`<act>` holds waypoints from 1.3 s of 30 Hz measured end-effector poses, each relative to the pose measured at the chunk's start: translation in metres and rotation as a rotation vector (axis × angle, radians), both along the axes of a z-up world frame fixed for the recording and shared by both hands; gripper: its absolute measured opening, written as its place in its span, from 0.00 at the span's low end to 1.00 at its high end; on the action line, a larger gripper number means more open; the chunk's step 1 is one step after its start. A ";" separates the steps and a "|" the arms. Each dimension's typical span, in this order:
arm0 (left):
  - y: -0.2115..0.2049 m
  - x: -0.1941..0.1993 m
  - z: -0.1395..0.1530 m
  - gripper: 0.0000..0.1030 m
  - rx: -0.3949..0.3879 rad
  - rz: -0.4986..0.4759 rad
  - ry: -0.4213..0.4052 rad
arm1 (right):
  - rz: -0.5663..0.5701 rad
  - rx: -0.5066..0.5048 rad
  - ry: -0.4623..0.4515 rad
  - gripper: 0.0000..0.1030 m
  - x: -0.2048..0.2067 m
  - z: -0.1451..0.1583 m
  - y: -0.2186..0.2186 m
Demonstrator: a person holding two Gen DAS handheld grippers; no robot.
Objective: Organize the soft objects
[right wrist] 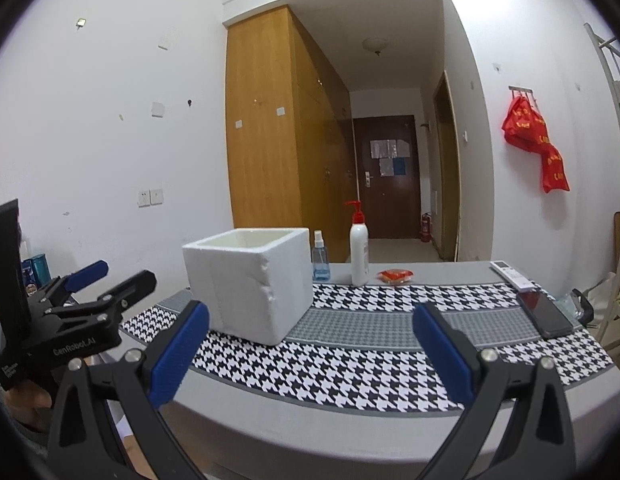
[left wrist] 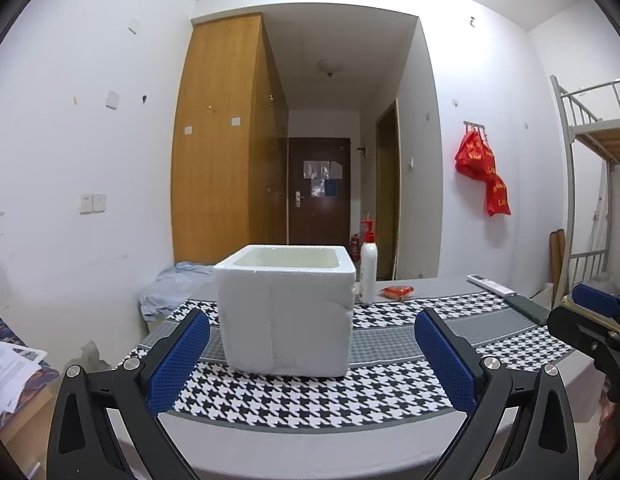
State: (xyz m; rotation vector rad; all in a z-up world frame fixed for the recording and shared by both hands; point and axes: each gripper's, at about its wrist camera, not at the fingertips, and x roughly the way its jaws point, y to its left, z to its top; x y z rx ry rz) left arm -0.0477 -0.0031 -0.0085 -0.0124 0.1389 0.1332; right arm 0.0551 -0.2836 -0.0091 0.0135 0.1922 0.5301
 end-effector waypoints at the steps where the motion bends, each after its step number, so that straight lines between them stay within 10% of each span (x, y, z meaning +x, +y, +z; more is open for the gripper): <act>1: 0.000 -0.001 -0.002 0.99 0.002 0.003 0.001 | -0.005 -0.006 0.001 1.00 -0.001 -0.002 0.001; 39: -0.005 -0.022 -0.012 0.99 0.022 -0.011 0.022 | -0.063 -0.034 0.024 1.00 -0.016 -0.014 0.001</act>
